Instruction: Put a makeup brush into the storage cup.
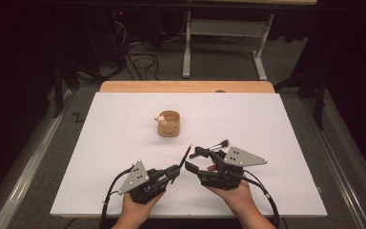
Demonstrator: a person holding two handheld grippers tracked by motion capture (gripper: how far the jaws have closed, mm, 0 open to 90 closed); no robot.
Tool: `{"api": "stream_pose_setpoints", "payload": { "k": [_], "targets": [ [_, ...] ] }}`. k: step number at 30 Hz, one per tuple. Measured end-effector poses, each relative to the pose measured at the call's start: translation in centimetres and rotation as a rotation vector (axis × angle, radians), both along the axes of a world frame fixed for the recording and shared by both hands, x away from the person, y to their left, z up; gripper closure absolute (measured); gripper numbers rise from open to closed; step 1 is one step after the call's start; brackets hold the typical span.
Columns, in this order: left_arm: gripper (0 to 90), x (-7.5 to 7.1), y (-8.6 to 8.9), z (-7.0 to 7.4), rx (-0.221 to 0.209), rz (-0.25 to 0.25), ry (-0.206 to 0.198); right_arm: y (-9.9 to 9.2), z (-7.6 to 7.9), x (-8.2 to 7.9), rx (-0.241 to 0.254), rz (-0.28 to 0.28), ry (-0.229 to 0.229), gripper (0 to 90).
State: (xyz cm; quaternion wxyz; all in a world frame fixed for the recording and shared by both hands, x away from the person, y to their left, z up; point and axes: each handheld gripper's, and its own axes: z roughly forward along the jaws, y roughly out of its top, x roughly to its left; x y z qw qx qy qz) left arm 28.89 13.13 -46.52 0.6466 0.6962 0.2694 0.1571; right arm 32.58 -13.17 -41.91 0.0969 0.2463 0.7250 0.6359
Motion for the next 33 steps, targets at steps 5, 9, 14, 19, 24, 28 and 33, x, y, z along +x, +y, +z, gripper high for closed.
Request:
{"api": "stream_pose_setpoints", "payload": {
  "k": [5, 9, 14, 19, 24, 28, 33],
  "targets": [
    [83.9, 0.01, -0.11, -0.07, 0.0, 0.001, 0.0, 0.03, 0.0, -0.05, 0.001, 0.011, -0.001, 42.2],
    [83.9, 0.02, -0.26, -0.14, 0.008, -0.003, 0.002, 0.12, -0.04, -0.06, 0.006, 0.022, 0.0, 43.9],
    [83.9, -0.05, -0.34, -0.17, 0.01, -0.009, 0.001, 0.15, -0.06, -0.04, 0.013, 0.028, 0.01, 45.2],
    [83.9, -0.11, -0.48, -0.21, 0.008, -0.016, -0.001, 0.2, -0.11, 0.01, 0.021, 0.037, 0.019, 46.1],
    [83.9, -0.13, -0.5, -0.19, 0.006, -0.017, -0.001, 0.16, -0.13, 0.09, 0.047, 0.047, 0.038, 48.8],
    [83.9, -0.14, -0.55, -0.21, 0.005, -0.018, -0.004, 0.2, -0.25, 0.2, 0.063, 0.059, 0.061, 50.9],
    [83.9, -0.17, -0.62, -0.24, 0.006, -0.02, -0.005, 0.24, -0.4, 0.33, 0.075, 0.063, 0.078, 53.9]
  ]
}}
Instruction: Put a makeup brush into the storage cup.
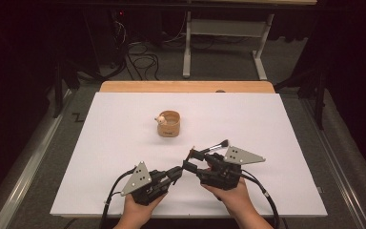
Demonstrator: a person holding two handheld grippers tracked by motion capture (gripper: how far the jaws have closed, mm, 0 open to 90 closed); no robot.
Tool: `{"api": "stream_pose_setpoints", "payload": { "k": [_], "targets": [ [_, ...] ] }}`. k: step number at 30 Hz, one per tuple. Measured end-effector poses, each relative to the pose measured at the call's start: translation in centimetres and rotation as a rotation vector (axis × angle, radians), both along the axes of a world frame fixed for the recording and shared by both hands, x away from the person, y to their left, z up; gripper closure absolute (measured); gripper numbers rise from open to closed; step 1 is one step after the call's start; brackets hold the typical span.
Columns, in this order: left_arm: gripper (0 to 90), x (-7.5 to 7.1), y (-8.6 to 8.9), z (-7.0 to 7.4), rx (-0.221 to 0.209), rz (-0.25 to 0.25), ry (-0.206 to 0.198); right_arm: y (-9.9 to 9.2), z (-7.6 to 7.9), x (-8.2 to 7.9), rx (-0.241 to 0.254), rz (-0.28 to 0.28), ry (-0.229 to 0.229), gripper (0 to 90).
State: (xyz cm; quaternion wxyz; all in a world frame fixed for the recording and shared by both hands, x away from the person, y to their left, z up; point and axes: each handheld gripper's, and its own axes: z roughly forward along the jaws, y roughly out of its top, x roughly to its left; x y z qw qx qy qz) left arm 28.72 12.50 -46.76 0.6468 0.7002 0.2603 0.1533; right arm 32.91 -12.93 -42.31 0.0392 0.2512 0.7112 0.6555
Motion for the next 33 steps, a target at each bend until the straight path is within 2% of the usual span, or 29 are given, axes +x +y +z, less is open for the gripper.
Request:
{"api": "stream_pose_setpoints", "payload": {
  "k": [8, 24, 33],
  "targets": [
    [83.9, -0.02, -0.01, 0.02, -0.003, -0.003, -0.002, 0.01, -0.29, 0.22, 0.0, 0.003, 0.016, 60.7],
    [83.9, -0.05, -0.1, -0.05, 0.004, -0.004, -0.009, -0.26, -0.62, 0.63, 0.054, 0.019, 0.076, 72.5],
    [83.9, -0.06, -0.14, -0.05, 0.005, -0.005, -0.009, -0.28, -0.65, 0.65, 0.056, 0.023, 0.082, 77.5]
  ]
}}
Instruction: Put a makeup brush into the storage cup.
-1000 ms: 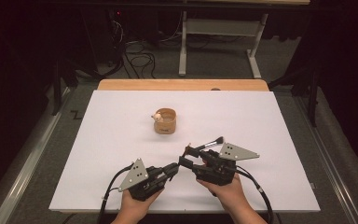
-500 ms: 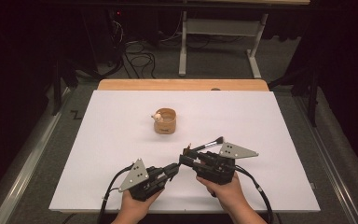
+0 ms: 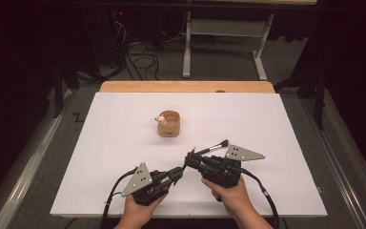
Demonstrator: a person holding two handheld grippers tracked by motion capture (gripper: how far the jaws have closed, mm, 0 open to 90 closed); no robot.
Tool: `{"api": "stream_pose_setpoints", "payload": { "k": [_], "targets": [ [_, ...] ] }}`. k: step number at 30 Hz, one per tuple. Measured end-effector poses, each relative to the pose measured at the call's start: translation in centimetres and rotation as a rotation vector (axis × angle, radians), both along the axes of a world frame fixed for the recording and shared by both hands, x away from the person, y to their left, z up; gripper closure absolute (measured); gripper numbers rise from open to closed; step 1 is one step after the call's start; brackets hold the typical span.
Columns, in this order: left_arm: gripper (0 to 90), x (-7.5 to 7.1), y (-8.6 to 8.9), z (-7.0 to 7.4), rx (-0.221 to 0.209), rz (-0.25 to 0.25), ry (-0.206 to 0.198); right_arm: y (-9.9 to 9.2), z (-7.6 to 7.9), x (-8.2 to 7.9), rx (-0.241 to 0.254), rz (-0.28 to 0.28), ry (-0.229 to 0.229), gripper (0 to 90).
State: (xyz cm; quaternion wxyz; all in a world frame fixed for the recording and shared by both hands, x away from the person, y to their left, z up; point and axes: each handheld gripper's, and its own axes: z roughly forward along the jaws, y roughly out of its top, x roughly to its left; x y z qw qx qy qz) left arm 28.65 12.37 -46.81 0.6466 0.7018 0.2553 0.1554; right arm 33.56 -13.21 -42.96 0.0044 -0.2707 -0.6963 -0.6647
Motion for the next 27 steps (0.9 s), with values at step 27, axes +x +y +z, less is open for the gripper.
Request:
{"api": "stream_pose_setpoints", "payload": {
  "k": [27],
  "targets": [
    [83.8, 0.04, -0.17, -0.15, 0.016, 0.001, -0.001, -0.05, -0.2, 0.17, 0.015, 0.021, 0.024, 85.1]
  ]
}}
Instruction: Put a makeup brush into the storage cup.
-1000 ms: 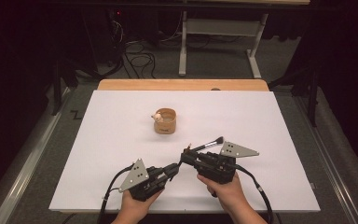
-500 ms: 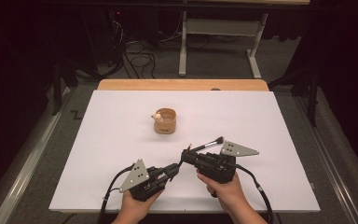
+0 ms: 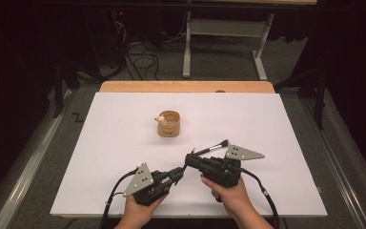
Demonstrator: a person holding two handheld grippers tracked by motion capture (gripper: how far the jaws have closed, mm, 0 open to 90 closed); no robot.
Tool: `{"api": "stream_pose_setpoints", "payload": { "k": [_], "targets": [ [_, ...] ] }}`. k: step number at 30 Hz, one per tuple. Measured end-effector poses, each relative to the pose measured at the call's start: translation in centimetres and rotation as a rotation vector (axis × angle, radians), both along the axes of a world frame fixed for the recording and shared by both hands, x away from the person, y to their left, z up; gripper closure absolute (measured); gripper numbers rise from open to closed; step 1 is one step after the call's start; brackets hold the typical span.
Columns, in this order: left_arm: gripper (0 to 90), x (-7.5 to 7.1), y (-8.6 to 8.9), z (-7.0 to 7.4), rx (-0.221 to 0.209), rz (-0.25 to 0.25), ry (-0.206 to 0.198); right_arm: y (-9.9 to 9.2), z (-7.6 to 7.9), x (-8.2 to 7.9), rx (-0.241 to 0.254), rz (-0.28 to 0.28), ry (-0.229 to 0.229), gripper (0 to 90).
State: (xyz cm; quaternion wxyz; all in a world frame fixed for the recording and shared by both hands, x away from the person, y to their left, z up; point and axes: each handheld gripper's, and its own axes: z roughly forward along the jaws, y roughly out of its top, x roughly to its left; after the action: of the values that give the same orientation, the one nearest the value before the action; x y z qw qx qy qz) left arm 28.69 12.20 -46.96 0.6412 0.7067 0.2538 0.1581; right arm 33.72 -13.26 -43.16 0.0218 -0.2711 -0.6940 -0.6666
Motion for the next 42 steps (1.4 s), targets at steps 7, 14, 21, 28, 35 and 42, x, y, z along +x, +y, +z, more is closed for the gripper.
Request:
{"api": "stream_pose_setpoints", "payload": {
  "k": [7, 14, 21, 28, 35, 42],
  "targets": [
    [83.7, 0.1, 0.0, 0.0, -0.001, -0.006, 0.007, 0.0, 0.0, 0.0, -0.003, 0.0, -0.005, 85.3],
    [76.0, 0.1, -0.1, 0.2, 0.002, -0.006, 0.006, 0.0, 0.0, -0.1, -0.017, -0.014, -0.018, 85.3],
    [67.0, 0.2, -0.2, 0.2, 0.027, 0.003, 0.013, 0.1, 0.1, -0.3, -0.061, -0.029, -0.062, 85.3],
    [64.6, 0.3, -0.2, 0.3, 0.043, 0.011, 0.017, 0.7, 0.3, -0.8, -0.129, -0.039, -0.122, 85.3],
    [64.4, 0.4, -0.3, 0.2, 0.056, 0.015, 0.022, 1.3, 0.5, -1.3, -0.186, -0.042, -0.168, 85.3],
    [65.6, 0.3, -0.4, 0.3, 0.063, 0.014, 0.02, 1.6, 0.4, -1.6, -0.218, -0.042, -0.181, 85.3]
  ]
}}
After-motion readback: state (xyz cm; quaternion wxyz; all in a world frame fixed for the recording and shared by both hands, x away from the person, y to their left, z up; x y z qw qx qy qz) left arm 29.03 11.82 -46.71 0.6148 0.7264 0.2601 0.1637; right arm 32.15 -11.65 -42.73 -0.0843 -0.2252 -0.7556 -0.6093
